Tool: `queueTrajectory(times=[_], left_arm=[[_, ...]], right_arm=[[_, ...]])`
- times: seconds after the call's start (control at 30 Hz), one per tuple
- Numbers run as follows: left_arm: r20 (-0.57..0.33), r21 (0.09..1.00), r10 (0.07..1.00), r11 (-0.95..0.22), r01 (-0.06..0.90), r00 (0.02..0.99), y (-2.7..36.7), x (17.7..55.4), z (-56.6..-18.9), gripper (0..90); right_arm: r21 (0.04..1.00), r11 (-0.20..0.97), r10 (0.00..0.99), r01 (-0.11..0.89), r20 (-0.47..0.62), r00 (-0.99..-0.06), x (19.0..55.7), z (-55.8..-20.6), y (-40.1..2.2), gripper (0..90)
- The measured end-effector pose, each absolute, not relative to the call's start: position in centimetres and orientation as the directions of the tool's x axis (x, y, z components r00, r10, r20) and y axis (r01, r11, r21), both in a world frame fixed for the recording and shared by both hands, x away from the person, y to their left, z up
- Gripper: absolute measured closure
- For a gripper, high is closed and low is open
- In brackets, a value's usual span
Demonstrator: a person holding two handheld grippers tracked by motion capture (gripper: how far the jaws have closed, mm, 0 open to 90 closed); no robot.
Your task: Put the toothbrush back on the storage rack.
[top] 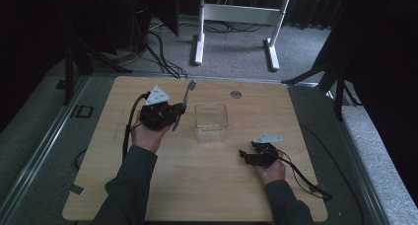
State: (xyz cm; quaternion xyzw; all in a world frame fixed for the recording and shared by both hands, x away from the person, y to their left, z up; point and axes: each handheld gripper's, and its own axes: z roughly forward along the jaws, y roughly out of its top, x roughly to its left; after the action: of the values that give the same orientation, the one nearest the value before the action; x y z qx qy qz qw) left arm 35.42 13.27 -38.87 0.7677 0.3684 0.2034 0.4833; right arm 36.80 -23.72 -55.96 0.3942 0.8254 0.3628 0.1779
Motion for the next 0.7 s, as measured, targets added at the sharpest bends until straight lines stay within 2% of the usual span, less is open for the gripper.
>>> queueTrajectory(times=[0.7], left_arm=[[-0.082,0.923,0.743,-0.195,0.333,0.664,12.49,36.21,-38.98,82.5]], right_arm=[[0.739,0.425,0.782,0.523,-0.007,-0.624,36.79,-55.95,-23.72,31.3]])
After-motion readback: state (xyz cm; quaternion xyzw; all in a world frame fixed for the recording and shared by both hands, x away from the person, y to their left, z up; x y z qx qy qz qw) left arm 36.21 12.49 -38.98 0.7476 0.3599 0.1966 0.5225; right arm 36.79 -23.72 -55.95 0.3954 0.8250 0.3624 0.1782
